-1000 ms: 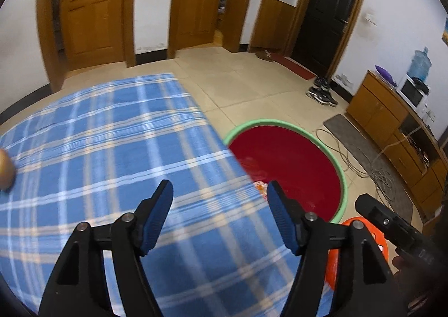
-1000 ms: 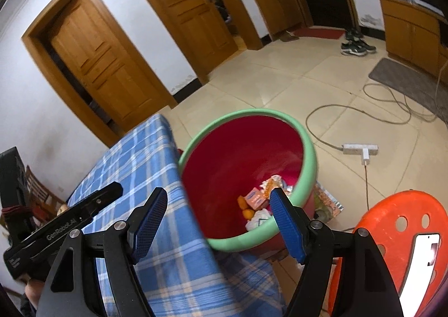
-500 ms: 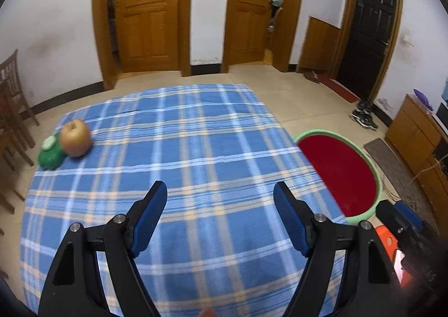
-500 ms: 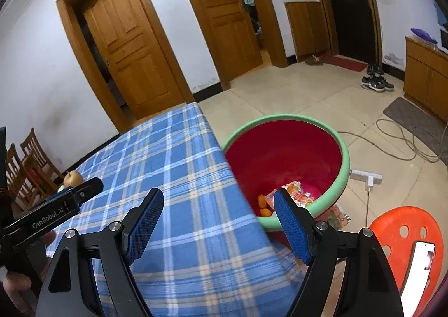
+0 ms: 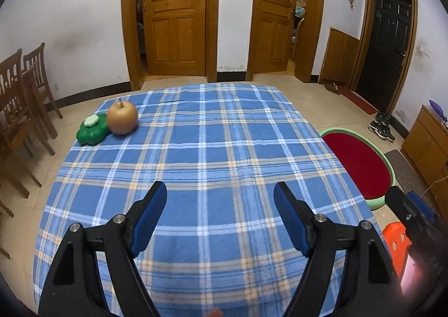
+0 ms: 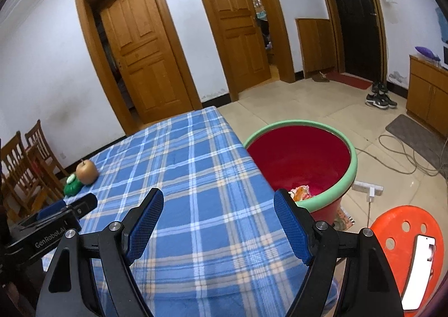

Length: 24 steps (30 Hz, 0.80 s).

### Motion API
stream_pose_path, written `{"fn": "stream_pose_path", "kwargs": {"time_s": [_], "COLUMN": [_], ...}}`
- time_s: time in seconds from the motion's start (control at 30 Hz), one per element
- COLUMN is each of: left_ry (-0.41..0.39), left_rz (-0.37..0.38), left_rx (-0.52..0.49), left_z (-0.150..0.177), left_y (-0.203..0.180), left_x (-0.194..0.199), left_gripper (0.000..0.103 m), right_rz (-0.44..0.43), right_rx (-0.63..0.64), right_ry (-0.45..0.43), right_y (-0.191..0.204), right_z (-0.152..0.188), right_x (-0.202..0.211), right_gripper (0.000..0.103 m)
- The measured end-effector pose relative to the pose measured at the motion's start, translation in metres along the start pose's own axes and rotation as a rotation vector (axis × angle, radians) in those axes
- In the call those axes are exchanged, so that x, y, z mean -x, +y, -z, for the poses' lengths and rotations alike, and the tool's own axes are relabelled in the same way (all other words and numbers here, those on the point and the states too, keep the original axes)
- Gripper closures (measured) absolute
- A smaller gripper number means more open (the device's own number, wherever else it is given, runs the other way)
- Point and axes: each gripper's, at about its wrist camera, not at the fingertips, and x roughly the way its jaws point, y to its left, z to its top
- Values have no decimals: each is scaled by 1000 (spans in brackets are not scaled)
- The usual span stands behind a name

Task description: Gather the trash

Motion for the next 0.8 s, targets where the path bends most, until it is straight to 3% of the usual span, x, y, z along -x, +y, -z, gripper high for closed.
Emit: {"fn": "stream_pose_path", "kwargs": {"time_s": [0.8], "left_ry": [-32], "left_rz": [-20], "left_rx": [45], "left_z": [7], "left_y": [15], "left_x": [19], "left_gripper": [25], "right_rz": [-30], "right_rx": [38], "right_ry": [-2], "right_y": [15], "right_z": [12], "right_x": [15], "right_gripper": [21]}}
